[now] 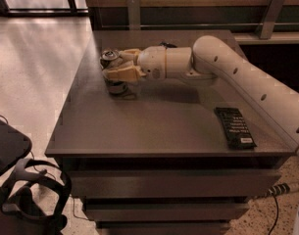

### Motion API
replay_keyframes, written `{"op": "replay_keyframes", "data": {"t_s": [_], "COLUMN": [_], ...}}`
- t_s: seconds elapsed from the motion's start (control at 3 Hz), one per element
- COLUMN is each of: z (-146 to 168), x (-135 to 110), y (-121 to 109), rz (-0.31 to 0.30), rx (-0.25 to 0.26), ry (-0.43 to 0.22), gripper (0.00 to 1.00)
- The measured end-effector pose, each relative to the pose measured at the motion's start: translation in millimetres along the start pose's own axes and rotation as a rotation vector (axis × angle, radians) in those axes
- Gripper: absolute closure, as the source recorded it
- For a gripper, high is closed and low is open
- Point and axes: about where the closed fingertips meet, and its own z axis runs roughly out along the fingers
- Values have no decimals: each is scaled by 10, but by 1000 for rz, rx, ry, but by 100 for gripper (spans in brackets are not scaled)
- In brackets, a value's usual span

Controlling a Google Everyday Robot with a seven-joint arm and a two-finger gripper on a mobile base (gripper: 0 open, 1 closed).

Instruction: Pick 7up can

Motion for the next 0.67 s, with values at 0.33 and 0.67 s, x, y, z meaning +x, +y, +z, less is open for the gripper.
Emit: {"op": "replay_keyframes", "data": {"t_s": [0.33,0.67], "z": [9,4], "x": [-70,-292], "y": [-2,-29], "rz": [-17,-72], "rx": [-1,0], "ry": [12,50], "gripper": [100,100]}}
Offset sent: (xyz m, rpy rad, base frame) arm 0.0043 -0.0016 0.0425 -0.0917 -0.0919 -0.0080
